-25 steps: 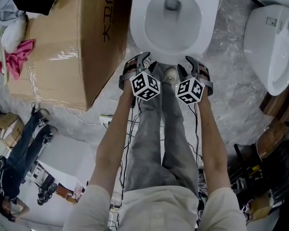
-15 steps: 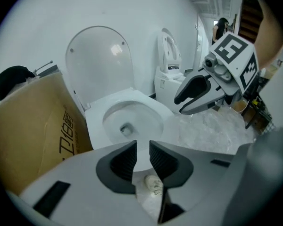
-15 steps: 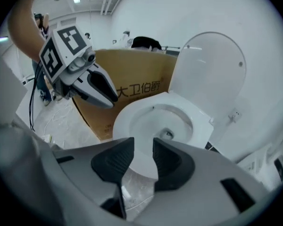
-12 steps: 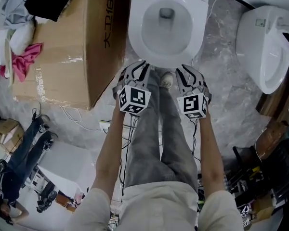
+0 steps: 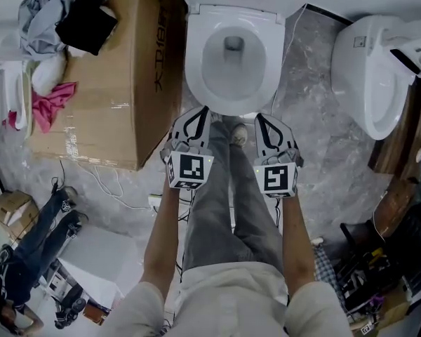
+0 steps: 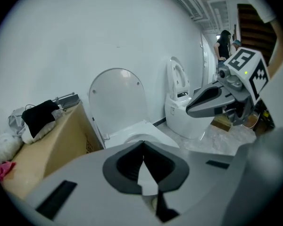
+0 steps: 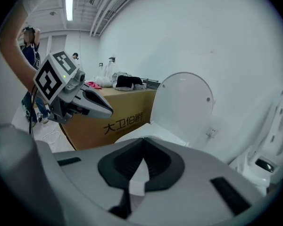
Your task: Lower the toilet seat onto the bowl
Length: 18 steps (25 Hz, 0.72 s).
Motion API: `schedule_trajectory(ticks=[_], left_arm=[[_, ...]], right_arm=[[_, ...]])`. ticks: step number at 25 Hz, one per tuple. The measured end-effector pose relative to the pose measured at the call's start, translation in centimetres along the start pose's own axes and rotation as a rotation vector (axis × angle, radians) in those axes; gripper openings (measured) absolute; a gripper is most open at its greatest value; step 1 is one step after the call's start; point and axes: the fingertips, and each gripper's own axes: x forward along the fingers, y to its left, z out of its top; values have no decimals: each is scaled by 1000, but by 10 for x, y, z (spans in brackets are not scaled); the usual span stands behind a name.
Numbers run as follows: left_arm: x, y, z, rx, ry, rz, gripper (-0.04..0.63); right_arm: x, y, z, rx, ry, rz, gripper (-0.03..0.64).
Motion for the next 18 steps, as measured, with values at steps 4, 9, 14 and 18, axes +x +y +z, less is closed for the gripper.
schedule_trajectory(ticks=[4,9,14,18], left_arm=[[-6,-3,12,-29,-21,0,14],[-9,-1,20,-38,-36,-9,14],[-6,1,28,-37,-52,-22,14],[-2,1,31,-42,-56,-31,14]], right_arm=[[-6,-5,17,33,-40,-25,6],[-4,-9,25,62,-51,-39,6],[-3,-16,30,55,-38,-46,6],[-1,-20,29,77,-45,-60,6]])
